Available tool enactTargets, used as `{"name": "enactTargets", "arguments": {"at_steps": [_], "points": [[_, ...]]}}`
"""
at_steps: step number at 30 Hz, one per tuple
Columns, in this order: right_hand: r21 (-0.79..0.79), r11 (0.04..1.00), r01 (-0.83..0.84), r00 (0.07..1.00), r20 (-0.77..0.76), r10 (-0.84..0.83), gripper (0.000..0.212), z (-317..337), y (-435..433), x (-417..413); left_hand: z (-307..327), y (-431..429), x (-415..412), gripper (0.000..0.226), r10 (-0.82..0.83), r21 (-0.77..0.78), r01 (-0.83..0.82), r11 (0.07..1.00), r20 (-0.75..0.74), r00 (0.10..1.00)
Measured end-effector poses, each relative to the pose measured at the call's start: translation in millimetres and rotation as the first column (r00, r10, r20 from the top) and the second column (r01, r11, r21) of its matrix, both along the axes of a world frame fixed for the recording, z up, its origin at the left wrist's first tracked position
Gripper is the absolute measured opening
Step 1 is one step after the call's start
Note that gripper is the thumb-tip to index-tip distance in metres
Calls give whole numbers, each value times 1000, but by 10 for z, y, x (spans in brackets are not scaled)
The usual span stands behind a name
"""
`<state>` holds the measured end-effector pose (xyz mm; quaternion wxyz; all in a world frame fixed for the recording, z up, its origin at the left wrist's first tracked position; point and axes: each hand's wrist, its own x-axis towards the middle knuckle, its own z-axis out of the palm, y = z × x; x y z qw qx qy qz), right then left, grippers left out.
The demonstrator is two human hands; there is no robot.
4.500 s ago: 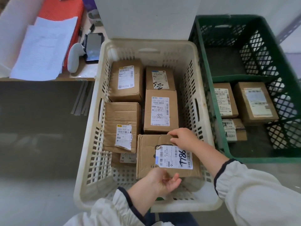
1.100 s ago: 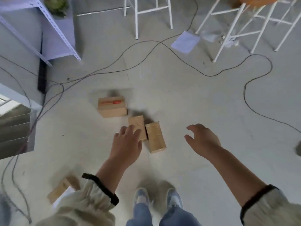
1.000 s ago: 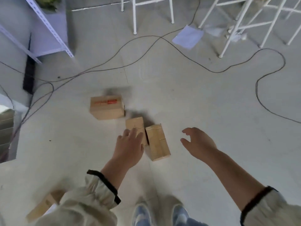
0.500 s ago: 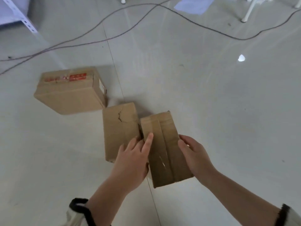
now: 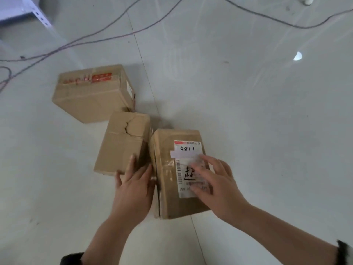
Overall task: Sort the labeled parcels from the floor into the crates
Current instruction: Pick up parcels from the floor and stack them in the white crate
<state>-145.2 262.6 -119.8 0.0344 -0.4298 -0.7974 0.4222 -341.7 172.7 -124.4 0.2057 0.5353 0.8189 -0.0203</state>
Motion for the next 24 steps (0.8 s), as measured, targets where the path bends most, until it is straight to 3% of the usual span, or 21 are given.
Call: {"name": "enactTargets", "arguments": {"at_steps": [2,4,6,7,9,11,14,19,21,24], "points": [[-123,977,174,985,26,-173,74,-32,57,35,-111,-72,-18,74,-11,13,11,1000,-20,1000],[-321,893,315,946,32,-322,91,-72,105,47,-171,-105,-47,71,-42,-20,41,999,-45,998],[-432,837,337,934,42,-354,97,-137,76,30,-170,-93,-26,65,-70,-20,69,997,-61,996],[-460,827,325,937,39,-347,92,-174,27,26,-144,-84,0,64,-71,-19,70,997,-66,995],[-509,809,293,939,-5,-344,61,-227,-66,19,-92,-81,47,52,-12,-12,12,1000,-4,1000],[-558,784,273,934,-42,-355,35,-251,-124,17,-49,-97,66,45,106,111,-118,987,107,989],[-597,745,297,912,-53,-406,42,-284,-131,23,47,-108,122,39,263,253,-329,910,263,928],[-625,712,319,889,-64,-454,48,-258,-136,21,118,-115,353,51,310,234,-369,899,254,916],[-629,706,326,882,-67,-467,49,-262,-137,30,34,-149,383,52,359,172,-440,881,362,860],[-640,700,317,882,-72,-466,48,-275,-140,52,-79,-194,414,38,442,53,-588,807,607,661]]}}
